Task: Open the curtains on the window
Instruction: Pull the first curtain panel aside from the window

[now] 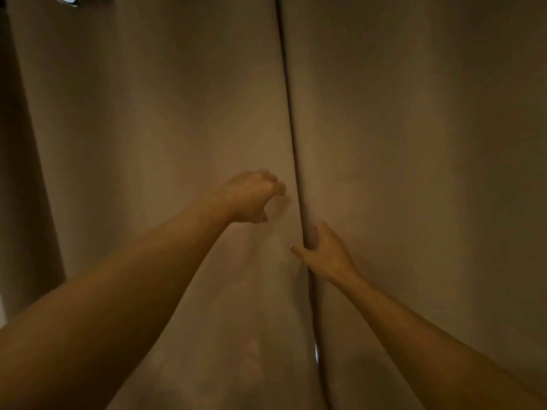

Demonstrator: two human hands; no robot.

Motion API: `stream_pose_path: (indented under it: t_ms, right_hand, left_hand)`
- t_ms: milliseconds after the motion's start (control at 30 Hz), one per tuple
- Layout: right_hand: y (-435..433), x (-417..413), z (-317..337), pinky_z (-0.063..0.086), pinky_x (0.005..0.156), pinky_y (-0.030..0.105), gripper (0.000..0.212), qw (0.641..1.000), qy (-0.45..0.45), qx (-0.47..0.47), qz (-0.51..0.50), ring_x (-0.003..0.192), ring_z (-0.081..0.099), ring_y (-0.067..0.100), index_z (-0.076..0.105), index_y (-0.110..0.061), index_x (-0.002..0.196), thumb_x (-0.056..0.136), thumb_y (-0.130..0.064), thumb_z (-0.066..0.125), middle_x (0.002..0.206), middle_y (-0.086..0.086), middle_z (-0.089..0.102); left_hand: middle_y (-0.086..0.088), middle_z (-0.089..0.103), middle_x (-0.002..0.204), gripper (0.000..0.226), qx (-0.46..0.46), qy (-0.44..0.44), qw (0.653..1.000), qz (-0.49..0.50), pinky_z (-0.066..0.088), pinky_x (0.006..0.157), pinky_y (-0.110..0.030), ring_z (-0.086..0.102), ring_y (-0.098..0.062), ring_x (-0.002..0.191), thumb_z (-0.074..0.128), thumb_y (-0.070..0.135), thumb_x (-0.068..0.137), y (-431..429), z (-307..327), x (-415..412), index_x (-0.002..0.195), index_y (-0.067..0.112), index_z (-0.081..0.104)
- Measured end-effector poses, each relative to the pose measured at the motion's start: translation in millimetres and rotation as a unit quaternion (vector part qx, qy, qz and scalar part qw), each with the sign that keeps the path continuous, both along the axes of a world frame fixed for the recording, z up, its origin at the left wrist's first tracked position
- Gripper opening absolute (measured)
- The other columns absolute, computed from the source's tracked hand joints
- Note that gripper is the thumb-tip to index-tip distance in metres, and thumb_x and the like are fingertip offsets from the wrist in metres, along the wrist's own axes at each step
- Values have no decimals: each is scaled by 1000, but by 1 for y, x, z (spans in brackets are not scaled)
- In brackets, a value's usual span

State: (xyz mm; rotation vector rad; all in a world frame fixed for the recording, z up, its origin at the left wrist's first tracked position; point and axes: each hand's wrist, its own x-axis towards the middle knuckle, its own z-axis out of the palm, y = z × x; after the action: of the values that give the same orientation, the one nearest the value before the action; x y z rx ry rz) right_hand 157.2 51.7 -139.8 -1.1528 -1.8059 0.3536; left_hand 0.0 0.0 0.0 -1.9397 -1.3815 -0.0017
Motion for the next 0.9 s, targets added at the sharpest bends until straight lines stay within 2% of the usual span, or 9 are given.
stream_pose_path:
  t_ms: [100,200,433,567,733,833,900]
  right_hand:
    - [23,-11,-1,49,92,41,72,998,57,26,-25,113,54,31,48,-11,123,71,-53,71,123,12,56]
    - [36,-26,-5,46,100,45,80,996,78,19,-36,122,50,31,43,-7,133,72,-48,75,133,12,52]
    - [44,-53,-19,45,101,45,81,992,97,49,-56,125,45,27,38,-9,139,74,-36,78,137,10,47]
    - [45,-65,-28,45,101,38,82,992,91,52,-69,124,44,22,35,-15,140,73,-38,77,138,6,45]
    - [57,-79,-27,41,107,43,92,984,159,27,-71,129,44,24,30,-11,143,69,-31,82,143,8,44]
    - [63,-82,-22,41,107,46,93,980,184,5,-69,131,46,26,30,-12,145,70,-29,83,145,9,46]
    - [65,-83,-22,43,106,46,83,979,195,12,-49,127,50,25,31,-15,145,76,-22,78,143,7,49]
  left_hand:
    - [-5,55,122,76,33,95,993,-70,46,83,-39,49,-26,110,83,40,64,24,14,2,131,21,52]
    - [-2,50,131,81,41,171,980,-96,44,91,-39,45,-25,118,82,48,61,41,24,4,133,26,51]
    - [4,52,127,69,9,283,955,-89,37,100,-42,44,-21,121,80,52,60,74,43,19,122,32,57]
    - [7,54,126,65,-1,315,946,-76,31,106,-47,42,-19,124,81,48,59,89,50,23,120,36,60]
    - [8,56,131,73,-7,347,938,-20,26,110,-49,44,-18,127,81,43,61,93,57,19,129,35,56]
    - [4,65,121,54,-4,332,943,-17,31,106,-43,54,-21,118,77,36,71,96,58,17,122,33,62]
    - [1,69,116,39,7,310,950,-40,38,101,-39,59,-24,112,69,30,81,98,59,15,119,31,66]
